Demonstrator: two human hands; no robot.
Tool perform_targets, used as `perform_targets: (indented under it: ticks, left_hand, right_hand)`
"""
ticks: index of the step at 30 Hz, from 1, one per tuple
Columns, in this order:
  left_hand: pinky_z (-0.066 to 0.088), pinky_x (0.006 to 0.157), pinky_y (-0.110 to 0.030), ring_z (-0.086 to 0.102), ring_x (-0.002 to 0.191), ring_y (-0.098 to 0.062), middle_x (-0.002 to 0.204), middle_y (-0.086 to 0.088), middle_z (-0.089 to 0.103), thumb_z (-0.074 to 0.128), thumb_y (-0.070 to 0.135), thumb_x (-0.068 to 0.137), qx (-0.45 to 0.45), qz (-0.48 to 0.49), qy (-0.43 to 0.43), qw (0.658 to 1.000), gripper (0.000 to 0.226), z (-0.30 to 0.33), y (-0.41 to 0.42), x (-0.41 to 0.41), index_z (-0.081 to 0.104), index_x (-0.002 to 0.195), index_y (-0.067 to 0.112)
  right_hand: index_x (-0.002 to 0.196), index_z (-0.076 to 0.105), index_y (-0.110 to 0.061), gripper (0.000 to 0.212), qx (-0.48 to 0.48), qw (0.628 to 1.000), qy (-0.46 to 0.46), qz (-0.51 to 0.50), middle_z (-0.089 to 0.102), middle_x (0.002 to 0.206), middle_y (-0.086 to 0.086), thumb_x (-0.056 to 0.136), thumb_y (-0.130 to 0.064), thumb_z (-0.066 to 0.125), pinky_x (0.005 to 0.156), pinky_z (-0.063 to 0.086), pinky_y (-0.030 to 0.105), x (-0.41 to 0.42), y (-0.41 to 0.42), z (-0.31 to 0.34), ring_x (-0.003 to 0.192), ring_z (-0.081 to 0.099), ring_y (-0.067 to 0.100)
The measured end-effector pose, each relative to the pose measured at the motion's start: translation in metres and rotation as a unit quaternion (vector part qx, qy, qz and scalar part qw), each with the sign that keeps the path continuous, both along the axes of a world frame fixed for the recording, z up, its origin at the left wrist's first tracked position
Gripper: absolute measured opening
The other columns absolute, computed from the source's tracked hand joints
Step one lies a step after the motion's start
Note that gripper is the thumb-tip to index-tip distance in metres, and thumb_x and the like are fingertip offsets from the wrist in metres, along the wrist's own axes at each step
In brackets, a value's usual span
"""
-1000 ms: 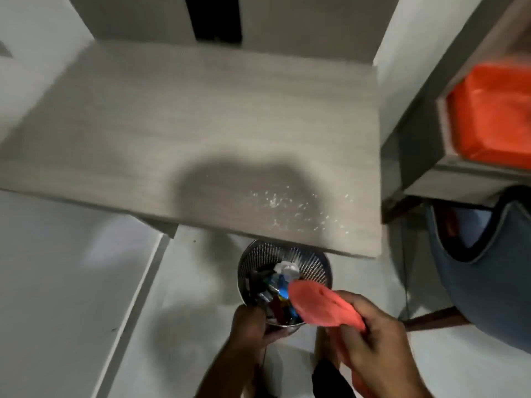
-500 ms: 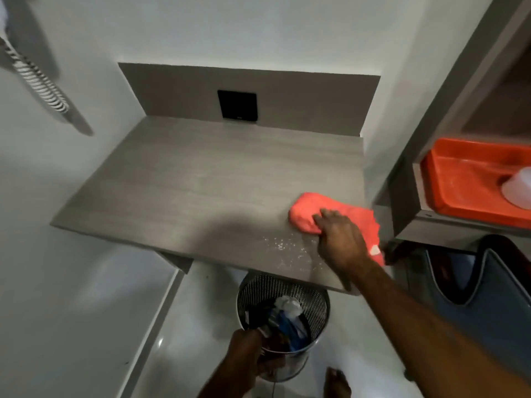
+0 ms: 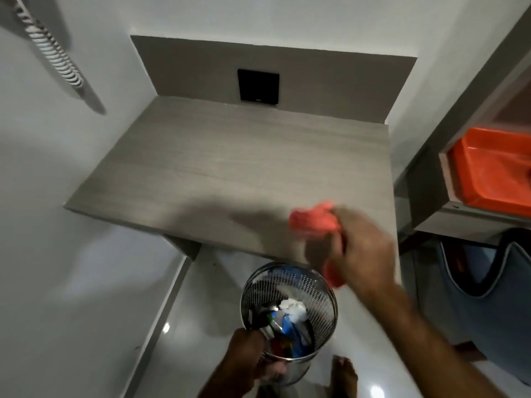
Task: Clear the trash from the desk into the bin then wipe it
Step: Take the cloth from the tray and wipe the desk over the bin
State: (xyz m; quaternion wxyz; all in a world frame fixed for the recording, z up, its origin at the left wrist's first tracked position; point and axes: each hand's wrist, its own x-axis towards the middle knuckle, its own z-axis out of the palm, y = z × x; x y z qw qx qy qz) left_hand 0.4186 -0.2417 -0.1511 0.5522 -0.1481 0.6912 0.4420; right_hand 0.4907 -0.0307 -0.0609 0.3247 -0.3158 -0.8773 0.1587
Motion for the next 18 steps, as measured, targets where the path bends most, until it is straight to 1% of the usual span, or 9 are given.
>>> perform_targets:
  ticks: [2, 3, 6, 8, 10, 12, 14, 16, 18]
  left_hand:
    - [0.063, 0.072, -0.050, 0.073, 0.077, -0.035, 0.085, -0.021, 0.076, 0.057, 0.008, 0.086, 0.013, 0.005, -0.007, 1.000, 0.016, 0.003, -0.007, -0.010, 0.070, 0.090, 0.002]
    - [0.063, 0.071, -0.048, 0.075, 0.076, -0.035, 0.084, -0.022, 0.078, 0.059, 0.008, 0.084, 0.021, 0.006, -0.017, 1.000, 0.018, 0.004, -0.010, -0.016, 0.073, 0.091, 0.001]
    - [0.063, 0.064, -0.040, 0.076, 0.080, -0.036, 0.092, -0.024, 0.077, 0.062, 0.007, 0.079, 0.032, -0.001, -0.035, 0.999, 0.022, 0.004, -0.014, -0.030, 0.075, 0.095, 0.000]
    - [0.062, 0.063, -0.036, 0.075, 0.085, -0.038, 0.096, -0.025, 0.077, 0.059, 0.003, 0.077, 0.027, -0.005, -0.037, 0.999, 0.024, 0.000, -0.015, -0.041, 0.075, 0.095, -0.001]
    - [0.063, 0.066, -0.039, 0.073, 0.091, -0.040, 0.101, -0.027, 0.075, 0.056, 0.000, 0.076, 0.015, 0.004, -0.034, 0.999, 0.027, -0.004, -0.016, -0.047, 0.074, 0.096, -0.003]
    - [0.063, 0.067, -0.041, 0.074, 0.089, -0.037, 0.100, -0.025, 0.075, 0.054, 0.002, 0.081, 0.019, 0.007, -0.032, 0.999, 0.026, -0.007, -0.017, -0.048, 0.072, 0.098, -0.003]
    - [0.061, 0.062, -0.036, 0.077, 0.075, -0.027, 0.085, -0.015, 0.079, 0.057, 0.015, 0.085, 0.025, -0.005, -0.029, 0.999, 0.021, -0.009, -0.019, -0.046, 0.075, 0.091, 0.009]
    - [0.061, 0.062, -0.039, 0.077, 0.072, -0.028, 0.082, -0.011, 0.080, 0.057, 0.024, 0.088, 0.034, -0.007, -0.033, 0.999, 0.022, -0.012, -0.020, -0.046, 0.074, 0.092, 0.011]
    - [0.063, 0.064, -0.045, 0.077, 0.074, -0.031, 0.084, -0.015, 0.080, 0.055, 0.019, 0.090, 0.020, -0.006, -0.012, 1.000, 0.024, -0.018, -0.021, -0.051, 0.073, 0.097, 0.006]
  right_hand:
    - [0.114, 0.065, -0.022, 0.035, -0.006, 0.996, -0.088, -0.031, 0.075, 0.112, 0.007, 0.082, -0.017, 0.053, 0.085, 0.056, 0.038, -0.037, 0.048, 0.005, 0.099, 0.068, 0.029]
    - [0.116, 0.065, -0.019, 0.035, -0.047, 0.989, -0.138, -0.026, 0.073, 0.117, 0.009, 0.084, -0.016, 0.052, 0.090, 0.054, 0.040, -0.054, 0.061, 0.001, 0.106, 0.066, 0.031]
    - [0.124, 0.063, -0.016, 0.037, -0.084, 0.966, -0.245, 0.003, 0.065, 0.133, 0.010, 0.088, -0.016, 0.056, 0.108, 0.038, 0.044, -0.080, 0.039, -0.038, 0.125, 0.057, 0.026]
    - [0.118, 0.067, -0.018, 0.040, -0.084, 0.974, -0.207, 0.047, 0.071, 0.125, 0.007, 0.079, -0.009, 0.063, 0.107, 0.040, 0.047, -0.075, -0.014, -0.061, 0.117, 0.065, 0.024]
    - [0.119, 0.069, -0.019, 0.050, -0.121, 0.972, -0.168, 0.113, 0.073, 0.121, 0.004, 0.071, -0.005, 0.065, 0.105, 0.044, 0.048, -0.055, -0.077, -0.077, 0.114, 0.068, 0.023]
    - [0.124, 0.065, -0.022, 0.050, -0.228, 0.949, -0.170, 0.136, 0.073, 0.119, 0.002, 0.078, -0.005, 0.059, 0.104, 0.048, 0.033, -0.030, -0.122, -0.089, 0.113, 0.068, 0.022]
    - [0.123, 0.065, -0.024, 0.046, -0.261, 0.938, -0.162, 0.161, 0.075, 0.110, -0.001, 0.082, -0.005, 0.055, 0.095, 0.054, 0.029, -0.016, -0.145, -0.082, 0.104, 0.071, 0.021]
    - [0.117, 0.066, -0.032, 0.051, -0.263, 0.947, -0.031, 0.181, 0.074, 0.110, -0.016, 0.081, 0.002, 0.055, 0.092, 0.056, 0.027, -0.029, -0.132, -0.053, 0.103, 0.071, 0.006]
    - [0.116, 0.063, -0.035, 0.048, -0.159, 0.969, 0.105, 0.155, 0.071, 0.112, -0.021, 0.085, 0.000, 0.052, 0.088, 0.056, 0.025, -0.062, -0.090, -0.026, 0.101, 0.067, -0.004]
